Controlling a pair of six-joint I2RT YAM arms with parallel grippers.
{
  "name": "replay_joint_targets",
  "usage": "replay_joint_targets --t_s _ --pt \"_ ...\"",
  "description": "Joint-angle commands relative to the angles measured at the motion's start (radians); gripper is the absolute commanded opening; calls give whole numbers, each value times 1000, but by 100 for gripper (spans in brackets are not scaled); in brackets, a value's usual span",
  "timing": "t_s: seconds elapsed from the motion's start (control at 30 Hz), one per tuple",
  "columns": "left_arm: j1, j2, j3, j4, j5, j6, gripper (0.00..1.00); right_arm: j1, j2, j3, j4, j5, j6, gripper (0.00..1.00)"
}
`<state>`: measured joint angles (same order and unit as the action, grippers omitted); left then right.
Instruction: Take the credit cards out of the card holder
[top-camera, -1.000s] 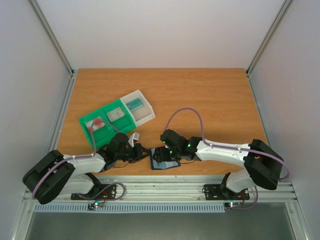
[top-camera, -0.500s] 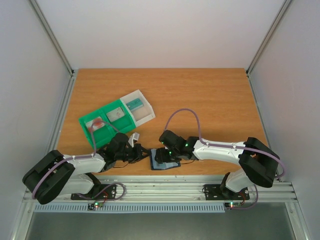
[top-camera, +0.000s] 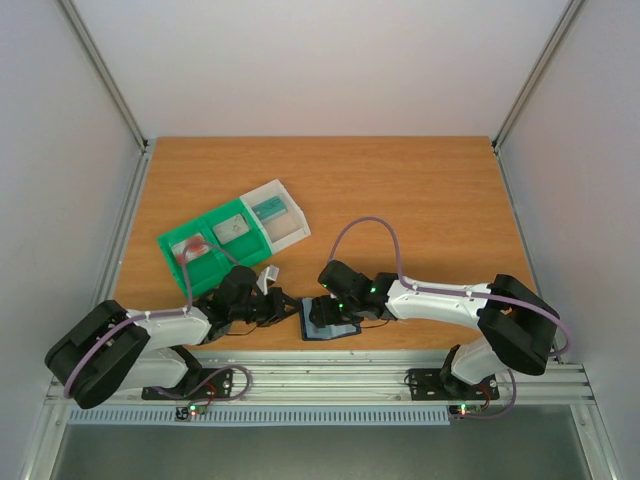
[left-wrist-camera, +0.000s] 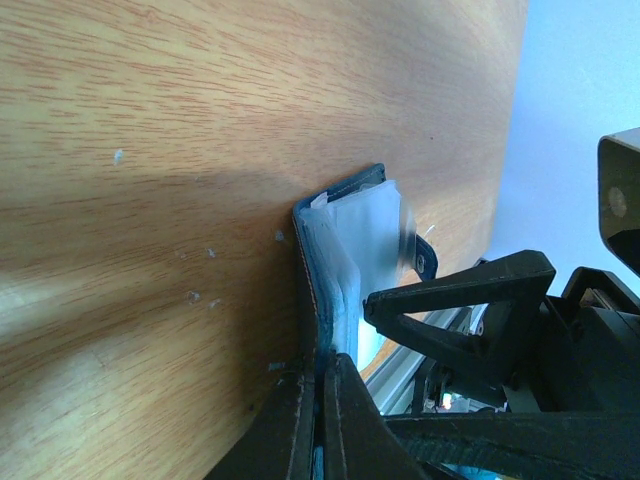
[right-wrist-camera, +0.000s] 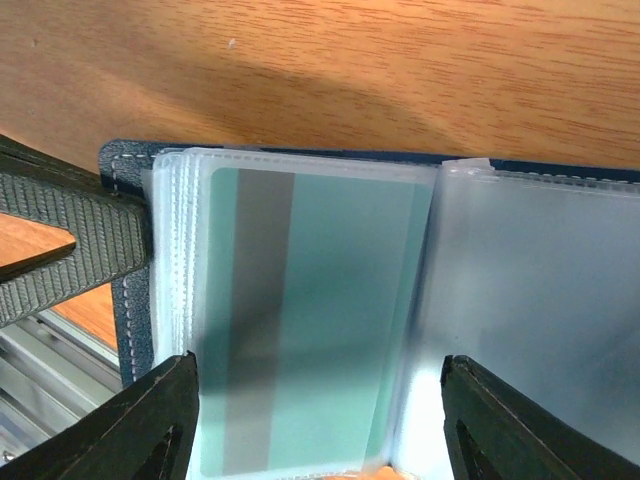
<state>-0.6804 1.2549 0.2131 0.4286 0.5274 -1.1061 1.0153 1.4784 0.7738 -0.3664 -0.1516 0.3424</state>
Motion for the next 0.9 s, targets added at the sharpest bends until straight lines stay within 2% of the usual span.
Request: replay_joint_targets --t_s 0.0,0.87 --pt "-3 -19 23 21 7 20 0 3 11 28 15 -12 -5 67" --pt "-3 -17 25 15 8 23 1 6 28 33 21 -36 -6 70"
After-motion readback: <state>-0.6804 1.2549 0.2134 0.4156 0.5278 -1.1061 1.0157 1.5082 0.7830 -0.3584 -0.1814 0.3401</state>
